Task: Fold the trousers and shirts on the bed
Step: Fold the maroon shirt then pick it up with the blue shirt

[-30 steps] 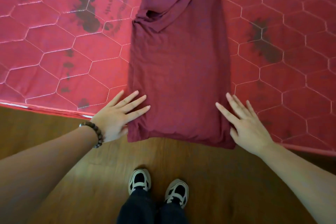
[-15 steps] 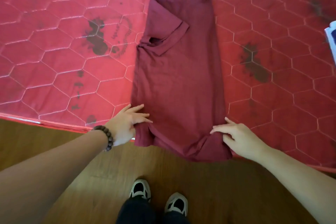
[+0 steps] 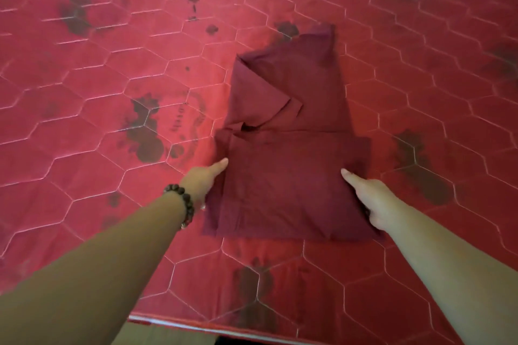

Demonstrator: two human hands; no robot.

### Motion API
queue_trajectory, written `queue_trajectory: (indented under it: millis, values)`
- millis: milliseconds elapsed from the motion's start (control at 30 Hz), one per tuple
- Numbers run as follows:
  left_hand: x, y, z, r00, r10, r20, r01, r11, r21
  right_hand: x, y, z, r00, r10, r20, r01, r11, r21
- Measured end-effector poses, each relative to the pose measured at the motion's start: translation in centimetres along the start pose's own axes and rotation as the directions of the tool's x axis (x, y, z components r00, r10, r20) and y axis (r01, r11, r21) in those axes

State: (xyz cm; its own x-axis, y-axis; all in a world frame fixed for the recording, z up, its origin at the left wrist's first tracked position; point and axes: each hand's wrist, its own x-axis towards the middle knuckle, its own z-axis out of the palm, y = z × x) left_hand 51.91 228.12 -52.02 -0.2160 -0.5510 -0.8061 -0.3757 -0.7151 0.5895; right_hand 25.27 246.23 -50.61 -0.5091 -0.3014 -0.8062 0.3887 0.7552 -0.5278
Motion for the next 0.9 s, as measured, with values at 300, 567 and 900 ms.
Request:
queue_trajectory:
  millis: [300,567,900]
  values:
    - [-0.3,-1.0,0.9,0.923,0.338,-0.185,-0.221,0.858,0.463,0.1,1.3,-1.6,0.985,-0.168,-0.032,0.17,0.981,0.097]
    - [0.2,-0.4,0.1,0.94,0.331,-0.083,-0.305,0.923,0.233,0.8,-0.6,-0.9,0.946,-0.31,-0.092,0.319,0.942,0.104]
    - [1.0,1.0,1.1,0.943,0.294,-0.158,-0.222,0.907,0.359,0.4,-0.9,-0.6,0.983,-0.181,0.01,0.181,0.983,0.044]
